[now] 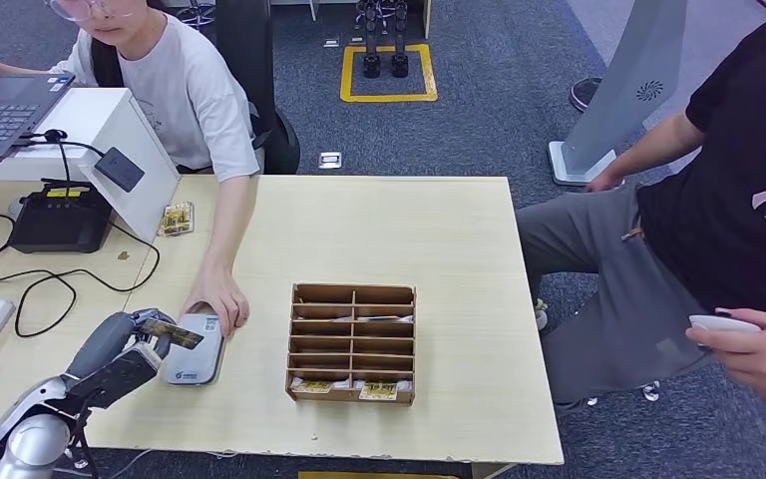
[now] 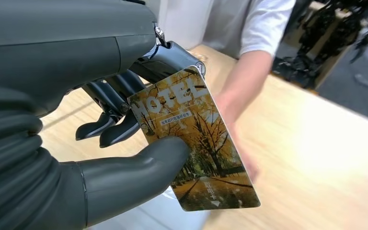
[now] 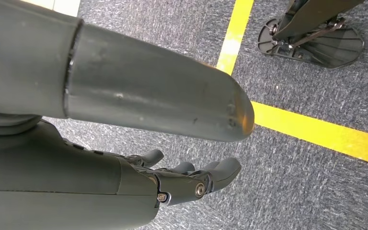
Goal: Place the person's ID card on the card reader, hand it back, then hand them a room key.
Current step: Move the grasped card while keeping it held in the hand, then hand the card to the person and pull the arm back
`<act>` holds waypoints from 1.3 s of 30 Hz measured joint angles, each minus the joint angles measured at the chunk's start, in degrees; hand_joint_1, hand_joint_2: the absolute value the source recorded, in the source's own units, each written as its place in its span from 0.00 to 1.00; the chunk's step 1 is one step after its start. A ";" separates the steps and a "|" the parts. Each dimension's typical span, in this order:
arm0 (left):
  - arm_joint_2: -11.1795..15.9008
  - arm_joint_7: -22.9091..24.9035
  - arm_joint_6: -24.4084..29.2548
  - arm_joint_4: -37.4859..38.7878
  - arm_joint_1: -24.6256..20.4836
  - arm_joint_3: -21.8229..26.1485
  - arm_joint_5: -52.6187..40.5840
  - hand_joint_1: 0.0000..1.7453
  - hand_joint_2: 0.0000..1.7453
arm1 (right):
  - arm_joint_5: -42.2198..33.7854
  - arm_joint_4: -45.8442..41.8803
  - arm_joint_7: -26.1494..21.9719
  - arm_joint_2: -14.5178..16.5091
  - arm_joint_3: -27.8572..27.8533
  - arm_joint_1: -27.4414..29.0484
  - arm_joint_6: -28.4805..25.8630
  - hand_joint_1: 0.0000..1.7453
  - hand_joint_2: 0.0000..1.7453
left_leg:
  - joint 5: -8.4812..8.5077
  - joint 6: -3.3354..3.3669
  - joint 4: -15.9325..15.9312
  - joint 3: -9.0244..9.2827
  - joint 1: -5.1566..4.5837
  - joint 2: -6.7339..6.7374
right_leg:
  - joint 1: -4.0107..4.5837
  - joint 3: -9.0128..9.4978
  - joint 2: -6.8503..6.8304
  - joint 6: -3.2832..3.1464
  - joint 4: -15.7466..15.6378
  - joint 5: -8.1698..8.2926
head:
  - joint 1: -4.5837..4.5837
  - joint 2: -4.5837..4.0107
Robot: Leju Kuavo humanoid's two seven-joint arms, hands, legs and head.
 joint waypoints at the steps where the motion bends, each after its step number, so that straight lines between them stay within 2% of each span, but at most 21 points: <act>1: 0.22 1.05 0.67 0.04 0.08 -0.26 -2.23 1.00 1.00 | 0.00 0.00 0.03 0.00 0.00 0.00 0.00 0.00 0.00 | 0.00 0.00 0.00 0.00 0.00 0.00 | 0.00 0.00 0.00 0.00 0.00 0.00 | -0.01 0.00; 6: 0.70 5.63 5.30 1.60 -0.12 -2.73 -12.13 1.00 1.00 | 0.01 -0.02 0.19 0.00 0.00 -0.04 -0.11 0.00 0.00 | 0.00 -0.01 0.00 0.00 0.00 0.00 | 0.01 0.00 0.00 0.00 0.00 0.00 | 0.00 0.00; 20: 0.46 8.23 8.49 6.26 -2.40 -5.61 -17.25 1.00 1.00 | 0.55 -0.05 0.24 0.00 0.00 -0.43 -0.15 0.00 0.00 | 0.00 0.00 0.00 0.01 -0.02 -0.01 | -0.01 0.02 -0.01 0.01 0.00 0.01 | 0.00 0.00; 26: -0.52 10.51 11.33 8.81 -3.70 -7.39 -22.79 1.00 1.00 | 0.66 -0.09 0.39 0.00 0.00 -0.54 -0.15 0.00 0.00 | 0.01 -0.01 0.00 0.03 -0.03 -0.01 | -0.01 0.03 -0.01 0.01 0.00 0.01 | 0.00 0.00; 32: -2.68 16.05 17.73 15.72 -7.40 -11.92 -36.13 1.00 1.00 | 1.50 -0.20 0.85 0.17 0.00 -1.10 -0.15 0.00 0.00 | 0.02 0.02 0.00 0.11 -0.07 -0.09 | -0.06 0.17 -0.13 0.02 0.00 0.01 | 0.00 -0.01; 39: -4.75 17.23 19.70 21.65 -11.16 -14.27 -38.52 1.00 1.00 | 1.74 -0.28 1.14 0.22 0.00 -1.76 -0.15 0.00 0.00 | 0.07 0.09 -0.05 0.30 -0.09 -0.20 | -0.08 0.44 -0.30 0.02 0.00 0.00 | -0.01 -0.01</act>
